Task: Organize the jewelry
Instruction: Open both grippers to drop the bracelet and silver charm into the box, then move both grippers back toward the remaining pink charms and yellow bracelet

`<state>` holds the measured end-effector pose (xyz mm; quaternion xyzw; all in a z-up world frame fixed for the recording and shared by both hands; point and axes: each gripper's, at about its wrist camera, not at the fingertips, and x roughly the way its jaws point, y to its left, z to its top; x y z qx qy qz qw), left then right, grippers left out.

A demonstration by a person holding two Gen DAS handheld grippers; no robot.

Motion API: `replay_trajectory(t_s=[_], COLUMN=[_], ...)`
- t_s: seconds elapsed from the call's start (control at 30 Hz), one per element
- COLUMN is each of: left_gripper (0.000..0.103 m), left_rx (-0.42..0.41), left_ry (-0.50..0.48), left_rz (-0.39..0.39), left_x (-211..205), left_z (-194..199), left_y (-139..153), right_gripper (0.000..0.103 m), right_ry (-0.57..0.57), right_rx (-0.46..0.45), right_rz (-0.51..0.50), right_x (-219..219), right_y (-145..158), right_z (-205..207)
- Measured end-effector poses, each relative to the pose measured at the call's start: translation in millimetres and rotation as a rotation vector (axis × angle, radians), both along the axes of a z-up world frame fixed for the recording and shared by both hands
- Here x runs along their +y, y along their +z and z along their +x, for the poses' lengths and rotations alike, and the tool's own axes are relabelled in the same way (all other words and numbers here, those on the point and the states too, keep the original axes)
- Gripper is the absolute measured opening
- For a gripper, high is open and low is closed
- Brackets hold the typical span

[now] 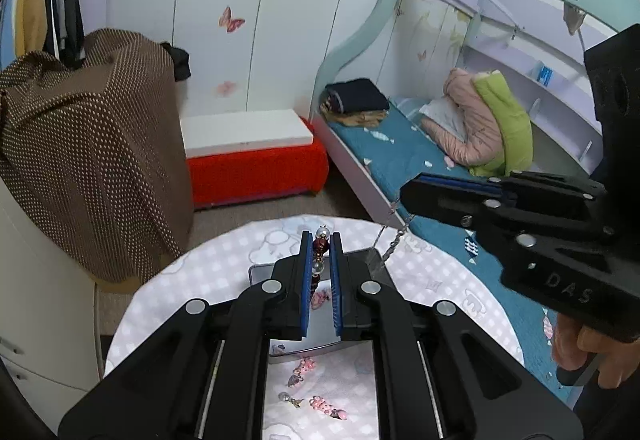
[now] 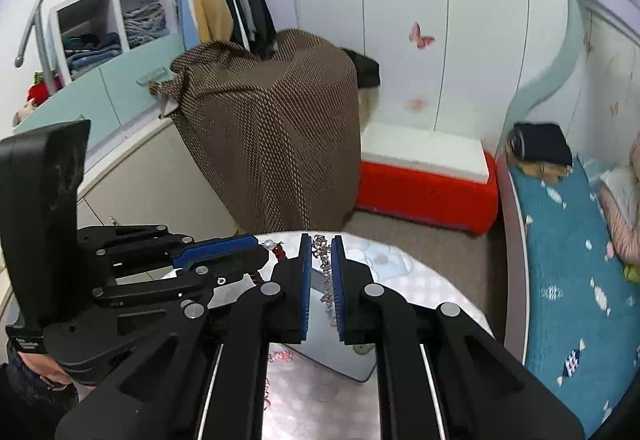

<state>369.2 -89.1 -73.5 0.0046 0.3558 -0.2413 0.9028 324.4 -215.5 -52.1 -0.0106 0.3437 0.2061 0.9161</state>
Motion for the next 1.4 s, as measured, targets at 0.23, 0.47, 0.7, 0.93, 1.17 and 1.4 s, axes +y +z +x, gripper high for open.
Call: replay_trajectory(t_s=[0.23,0.47,0.7,0.93,1.17,1.4], left_gripper=[0.011,0.073,0.094,0.096,0.096,0.097], left_rx=[0.034,-0.011,-0.074,-0.128,-0.177,-0.210], left_ry=[0.018,0.096,0.230,0.281,0.309,0.333], left_rz=[0.029,0.035,0.034,0.051,0.053,0.048], left_x=[-4.1,10.0,39.6,53.6,60.9,68.9], left_z=[15.7,11.0,-4.7,-26.3,-52.5,-81.7], left_y=[-15.1,-8.9,1.2,12.4,25.6,30.6], right_gripper=[0.013,0.061,0.096,0.096,0.095,0.095], right_ry=[-0.047,-0.109,-0.208,-0.235,-0.241,-0.253], right_rx=[0.075,0.072,0.044,0.031,-0.020,-0.069], right_rz=[0.029,0.022,0.044,0.065,0.062,0.062], right_x=[-6.9,-13.5,-32.7,-35.7,-33.3,-32.7], right_y=[-18.7,-19.5,-21.5,-20.1,-8.1,-3.6], right_z=[12.2,9.6,3.6,-5.9,-25.1,-56.7])
